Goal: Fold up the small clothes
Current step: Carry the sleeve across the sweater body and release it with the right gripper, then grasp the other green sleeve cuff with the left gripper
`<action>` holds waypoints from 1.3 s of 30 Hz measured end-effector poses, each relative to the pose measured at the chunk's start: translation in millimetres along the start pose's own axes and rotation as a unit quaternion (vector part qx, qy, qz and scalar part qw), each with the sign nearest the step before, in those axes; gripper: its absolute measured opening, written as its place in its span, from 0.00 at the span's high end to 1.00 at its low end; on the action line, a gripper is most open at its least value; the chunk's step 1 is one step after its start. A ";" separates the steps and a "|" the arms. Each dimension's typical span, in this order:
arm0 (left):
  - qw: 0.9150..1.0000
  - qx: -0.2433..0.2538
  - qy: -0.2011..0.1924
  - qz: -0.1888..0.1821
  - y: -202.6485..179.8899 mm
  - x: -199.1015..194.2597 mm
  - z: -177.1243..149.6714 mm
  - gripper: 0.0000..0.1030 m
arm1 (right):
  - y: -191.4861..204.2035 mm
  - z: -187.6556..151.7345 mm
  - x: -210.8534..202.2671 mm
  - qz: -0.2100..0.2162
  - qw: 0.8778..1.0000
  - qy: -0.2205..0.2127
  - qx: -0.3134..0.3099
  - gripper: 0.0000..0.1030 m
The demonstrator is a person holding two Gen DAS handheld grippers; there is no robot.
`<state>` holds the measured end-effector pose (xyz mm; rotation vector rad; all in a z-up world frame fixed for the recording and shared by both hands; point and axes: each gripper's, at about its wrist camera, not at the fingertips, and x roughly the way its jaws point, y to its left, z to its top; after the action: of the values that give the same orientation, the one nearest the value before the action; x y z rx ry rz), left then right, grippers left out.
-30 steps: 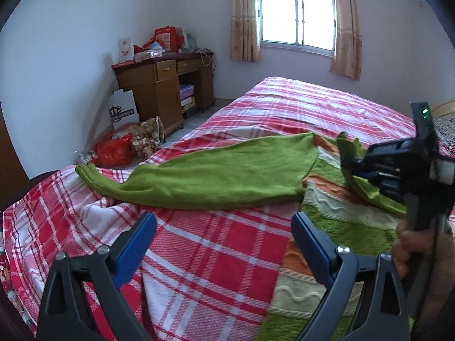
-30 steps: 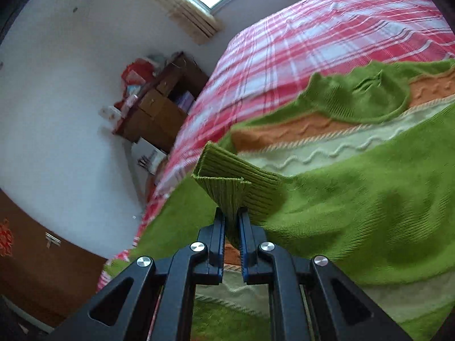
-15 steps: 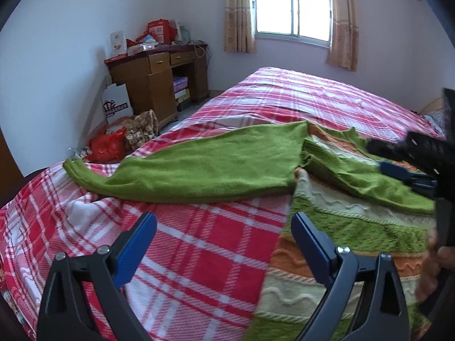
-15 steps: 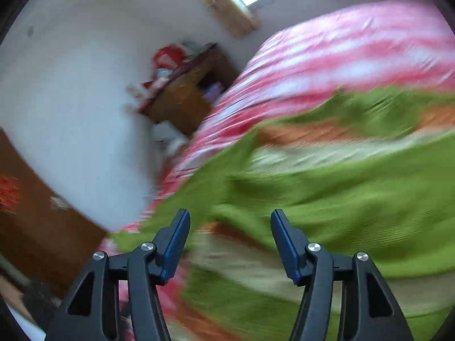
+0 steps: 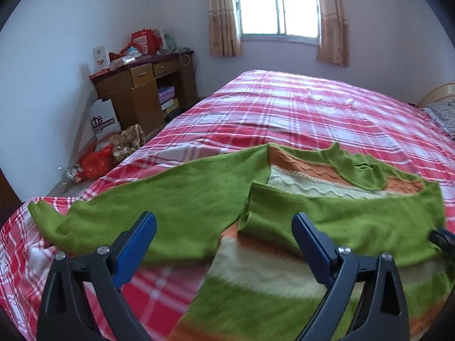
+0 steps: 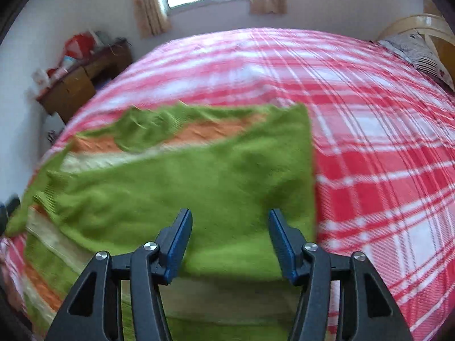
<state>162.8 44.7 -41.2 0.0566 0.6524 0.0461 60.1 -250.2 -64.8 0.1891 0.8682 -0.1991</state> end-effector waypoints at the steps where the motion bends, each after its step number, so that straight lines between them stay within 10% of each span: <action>1: 1.000 0.002 0.003 0.005 -4.1 5.1 -0.4 0.05 | -3.4 -2.5 -2.3 -0.007 1.000 -0.006 -0.006 0.65; 6: 0.996 0.028 0.063 0.048 -19.9 40.3 -11.4 0.05 | -14.8 -12.4 -11.7 -0.020 1.000 -0.019 -0.004 0.69; 16: 0.995 -0.022 0.101 0.014 -6.6 49.8 -16.3 0.00 | -17.2 -17.2 -17.8 0.001 0.999 -0.041 0.008 0.66; 26: 0.993 -0.103 0.041 0.041 72.0 -7.3 -16.1 0.00 | -3.5 -19.7 -19.7 -0.002 0.999 -0.045 -0.024 0.45; 31: 0.963 -0.218 0.008 0.160 182.7 -18.2 -4.1 0.00 | -2.7 -20.1 -19.9 -0.005 0.999 -0.045 -0.025 0.45; 39: 0.917 -0.293 0.069 0.262 289.4 29.2 -17.6 0.32 | -0.9 -20.6 -19.7 -0.012 0.999 -0.044 -0.029 0.45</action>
<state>168.0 335.9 -53.4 -0.3568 0.7277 0.7675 32.3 -244.2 -62.7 0.1155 0.7874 -0.2030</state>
